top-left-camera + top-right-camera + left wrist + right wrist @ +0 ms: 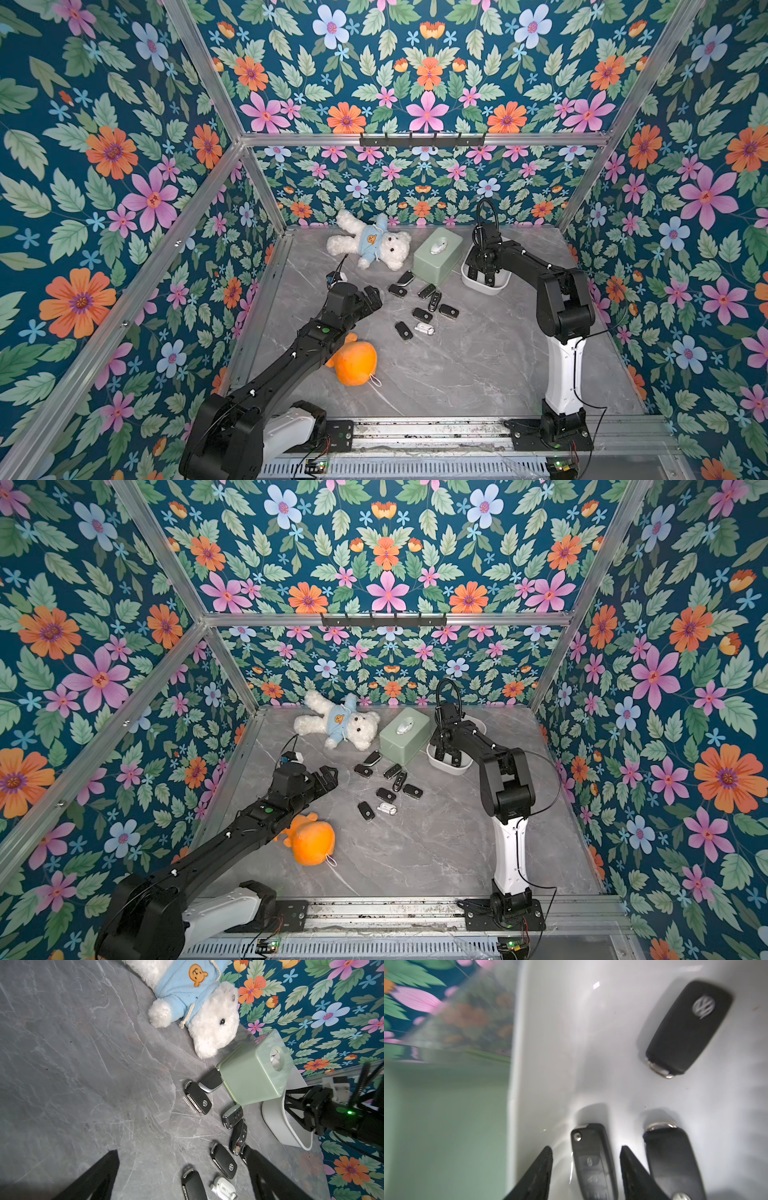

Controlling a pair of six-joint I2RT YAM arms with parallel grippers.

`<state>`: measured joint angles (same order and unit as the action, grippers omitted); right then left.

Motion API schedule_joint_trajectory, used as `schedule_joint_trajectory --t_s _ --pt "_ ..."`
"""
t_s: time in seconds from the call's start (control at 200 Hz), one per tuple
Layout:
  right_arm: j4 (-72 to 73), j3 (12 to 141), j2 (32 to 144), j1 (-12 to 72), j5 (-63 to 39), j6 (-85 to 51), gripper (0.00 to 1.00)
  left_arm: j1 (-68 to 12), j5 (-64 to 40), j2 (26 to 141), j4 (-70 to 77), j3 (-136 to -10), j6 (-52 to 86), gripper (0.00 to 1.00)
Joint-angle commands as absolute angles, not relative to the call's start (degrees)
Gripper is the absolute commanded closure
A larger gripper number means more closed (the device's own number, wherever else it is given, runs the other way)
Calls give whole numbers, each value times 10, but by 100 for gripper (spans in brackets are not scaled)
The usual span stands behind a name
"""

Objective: Place the car key into the storage box
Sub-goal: Place the car key in the storage box.

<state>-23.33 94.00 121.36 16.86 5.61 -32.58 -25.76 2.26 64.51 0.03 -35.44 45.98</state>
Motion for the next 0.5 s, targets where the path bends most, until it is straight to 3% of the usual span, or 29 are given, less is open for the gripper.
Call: schedule_joint_trajectory --t_s 0.0,0.235,0.495 --pt "-245 927 1175 169 74 -310 46 -257 27 647 7 -354 457 0" --pt "-215 858 1094 169 42 -306 47 -256 16 667 21 -363 459 0" --pt "-129 794 1058 170 -66 -328 53 -257 3 683 28 -366 465 0"
